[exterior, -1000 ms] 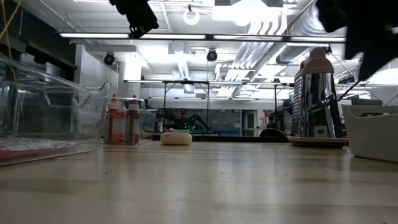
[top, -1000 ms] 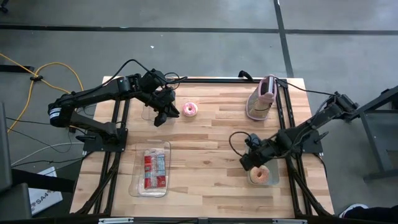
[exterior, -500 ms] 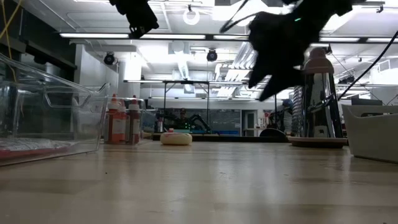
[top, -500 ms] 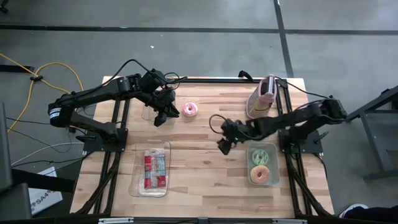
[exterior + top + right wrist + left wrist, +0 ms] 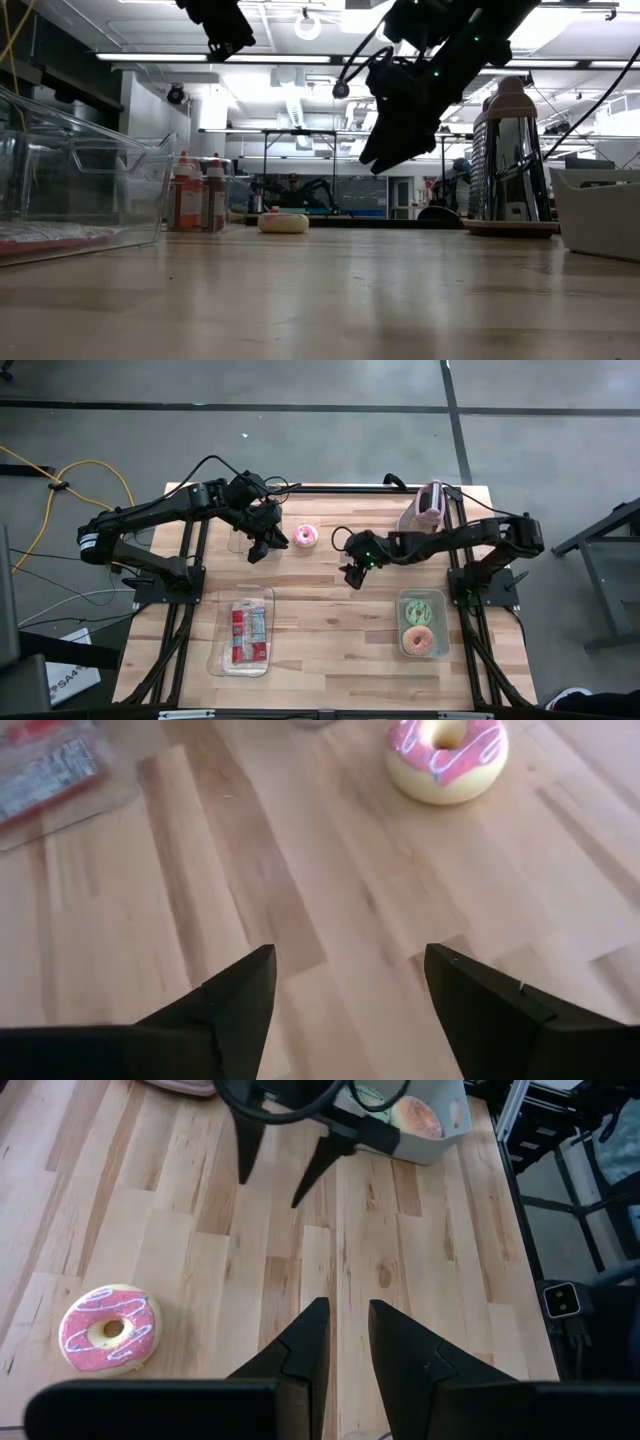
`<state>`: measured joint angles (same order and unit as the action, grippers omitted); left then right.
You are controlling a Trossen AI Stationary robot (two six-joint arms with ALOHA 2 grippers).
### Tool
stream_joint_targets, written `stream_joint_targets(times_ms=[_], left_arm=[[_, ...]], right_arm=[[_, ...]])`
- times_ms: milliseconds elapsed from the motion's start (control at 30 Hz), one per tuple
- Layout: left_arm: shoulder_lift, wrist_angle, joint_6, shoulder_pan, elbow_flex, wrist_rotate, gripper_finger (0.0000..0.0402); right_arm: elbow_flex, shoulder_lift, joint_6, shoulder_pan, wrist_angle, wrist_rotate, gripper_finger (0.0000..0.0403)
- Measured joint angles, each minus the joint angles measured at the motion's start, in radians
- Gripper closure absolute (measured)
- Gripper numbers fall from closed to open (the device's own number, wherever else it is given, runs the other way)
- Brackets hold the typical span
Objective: Pick & Place Food Item
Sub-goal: Put the pink donut into the gray bin
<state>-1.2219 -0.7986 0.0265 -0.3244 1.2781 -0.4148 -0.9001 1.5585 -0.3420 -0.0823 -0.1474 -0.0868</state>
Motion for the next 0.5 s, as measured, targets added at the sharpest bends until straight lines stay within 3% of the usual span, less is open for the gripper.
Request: stream_joint_targets(times_ms=[500], left_arm=[[0.0, 0.026, 0.0, 0.0, 0.0, 0.005, 0.0332]], right_arm=[[0.0, 0.0, 0.033, -0.007, 0.002, 0.014, 0.0158]])
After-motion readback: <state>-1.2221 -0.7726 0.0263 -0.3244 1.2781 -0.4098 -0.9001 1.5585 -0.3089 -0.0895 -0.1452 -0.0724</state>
